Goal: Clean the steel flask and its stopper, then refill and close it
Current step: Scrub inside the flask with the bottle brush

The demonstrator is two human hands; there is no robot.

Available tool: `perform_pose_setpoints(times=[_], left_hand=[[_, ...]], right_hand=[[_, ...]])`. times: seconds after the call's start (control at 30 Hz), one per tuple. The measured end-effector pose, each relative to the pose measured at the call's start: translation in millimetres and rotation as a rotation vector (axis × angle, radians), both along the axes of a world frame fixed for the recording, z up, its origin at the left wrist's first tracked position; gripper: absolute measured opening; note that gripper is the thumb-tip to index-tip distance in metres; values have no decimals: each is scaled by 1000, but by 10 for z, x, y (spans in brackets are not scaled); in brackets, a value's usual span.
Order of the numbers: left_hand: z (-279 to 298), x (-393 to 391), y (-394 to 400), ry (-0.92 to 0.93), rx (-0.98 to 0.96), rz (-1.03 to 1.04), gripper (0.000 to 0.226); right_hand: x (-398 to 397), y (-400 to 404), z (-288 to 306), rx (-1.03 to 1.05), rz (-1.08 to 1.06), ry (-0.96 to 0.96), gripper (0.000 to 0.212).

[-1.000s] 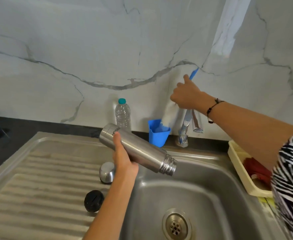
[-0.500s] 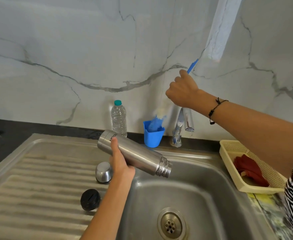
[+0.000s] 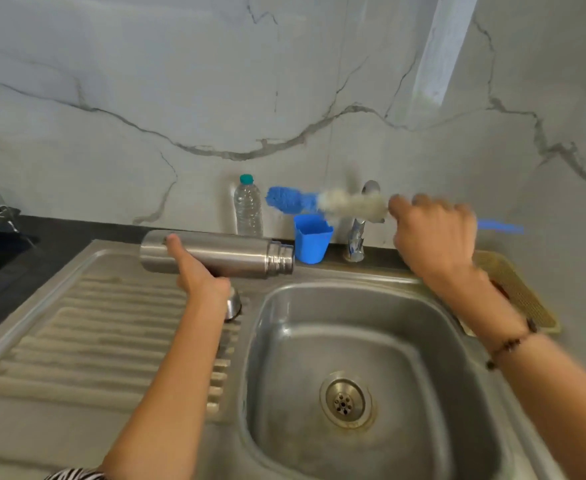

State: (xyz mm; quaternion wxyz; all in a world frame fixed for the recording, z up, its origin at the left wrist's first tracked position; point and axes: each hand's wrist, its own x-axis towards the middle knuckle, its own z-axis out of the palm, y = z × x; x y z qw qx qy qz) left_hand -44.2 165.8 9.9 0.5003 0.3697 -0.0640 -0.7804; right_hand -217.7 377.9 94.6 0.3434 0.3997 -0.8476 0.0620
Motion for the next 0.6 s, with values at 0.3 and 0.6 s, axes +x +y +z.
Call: perform_pose_setpoints(times=[0.3,0.6], left_hand=[[-11,398,36,-112,-1,172,69],[-30,371,105,-198,-40,207,64]], right_hand=[[683,195,-1827,-368,48,-908,15],[648,366,-2266,-484,162,-970,22]])
